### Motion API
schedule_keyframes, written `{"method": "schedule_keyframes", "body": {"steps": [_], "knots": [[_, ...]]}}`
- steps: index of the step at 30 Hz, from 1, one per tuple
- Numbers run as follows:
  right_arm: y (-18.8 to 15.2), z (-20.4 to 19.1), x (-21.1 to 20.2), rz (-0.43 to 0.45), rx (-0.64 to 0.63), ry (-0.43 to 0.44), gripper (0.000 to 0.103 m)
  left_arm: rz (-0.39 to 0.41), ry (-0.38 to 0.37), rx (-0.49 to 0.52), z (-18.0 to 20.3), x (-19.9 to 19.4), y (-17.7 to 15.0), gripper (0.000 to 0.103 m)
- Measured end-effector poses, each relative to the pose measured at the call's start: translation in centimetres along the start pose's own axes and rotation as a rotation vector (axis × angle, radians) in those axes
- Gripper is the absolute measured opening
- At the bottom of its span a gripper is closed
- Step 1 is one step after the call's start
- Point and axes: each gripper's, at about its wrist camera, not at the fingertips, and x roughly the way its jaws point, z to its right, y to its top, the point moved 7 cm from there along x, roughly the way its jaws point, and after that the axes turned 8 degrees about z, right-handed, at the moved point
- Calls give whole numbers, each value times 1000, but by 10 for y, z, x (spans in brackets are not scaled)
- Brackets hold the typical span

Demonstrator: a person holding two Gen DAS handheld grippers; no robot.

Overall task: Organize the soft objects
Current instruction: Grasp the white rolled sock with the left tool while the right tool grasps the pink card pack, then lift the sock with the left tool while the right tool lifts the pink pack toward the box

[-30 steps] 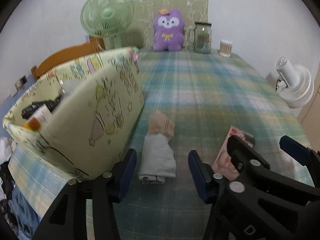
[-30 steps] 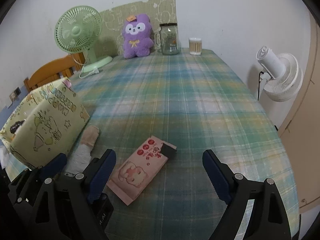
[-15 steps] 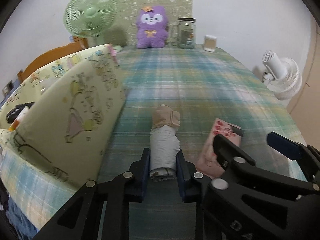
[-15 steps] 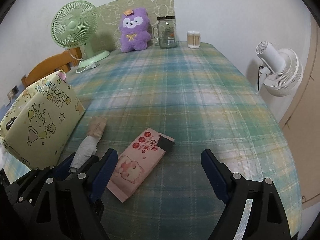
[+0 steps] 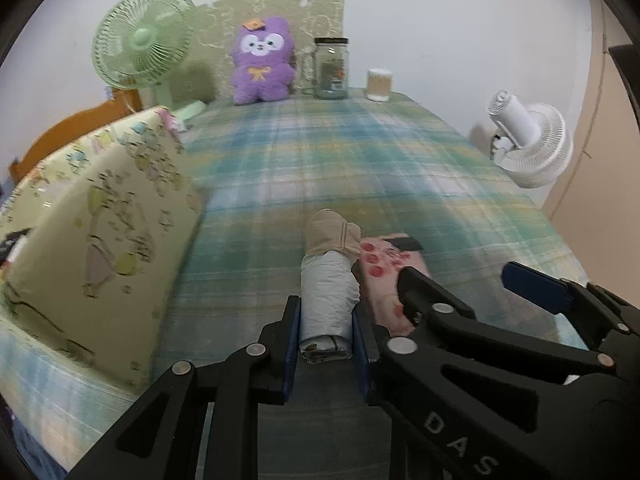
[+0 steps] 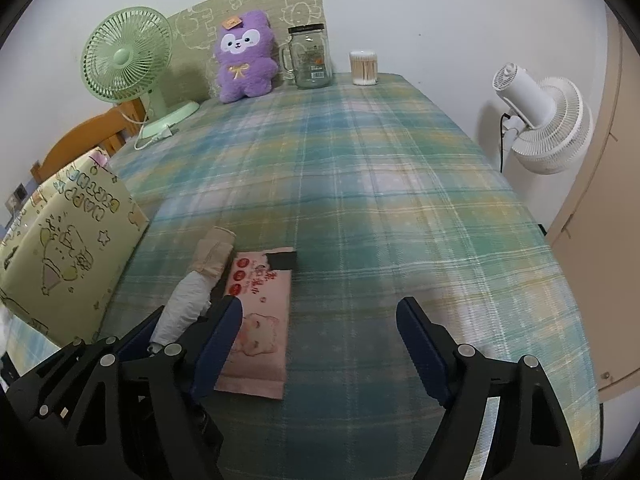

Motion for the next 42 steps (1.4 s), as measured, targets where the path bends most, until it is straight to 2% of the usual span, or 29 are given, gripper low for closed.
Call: {"method": "schedule_keyframes", "body": {"steps": [5,9,14,16,18,23,27,31,42], "knots": [[0,-14,4,-7,-16,23,83,-18,50,2,-18,4,-4,24],[-3,-23,10,-17,-14,31,81,-18,62,3,-24,4,-6,31],[-3,-26,11,-9,-30,20,61,-15,66,8,-28,3,-7,40],[-2,-27,12,-8,-33,20,49,-17,70,1,-29,4,-7,42],[-1,-28,13,-7,-35,26,44,-20,73,-1,-29,4,-7,42],[-1,-25,12,-4,-28,37,41,-17,81,-7,-26,5,-6,41],[2,-18,10,-5,-23,41,40,-18,59,-17,-19,7,-4,24],[3,-10,7,-5,-8,39,40,-17,37,-6,-11,8,-1,22],[22,2,-17,55,8,29,40,46,17,2,3,-11,21,22]]}}
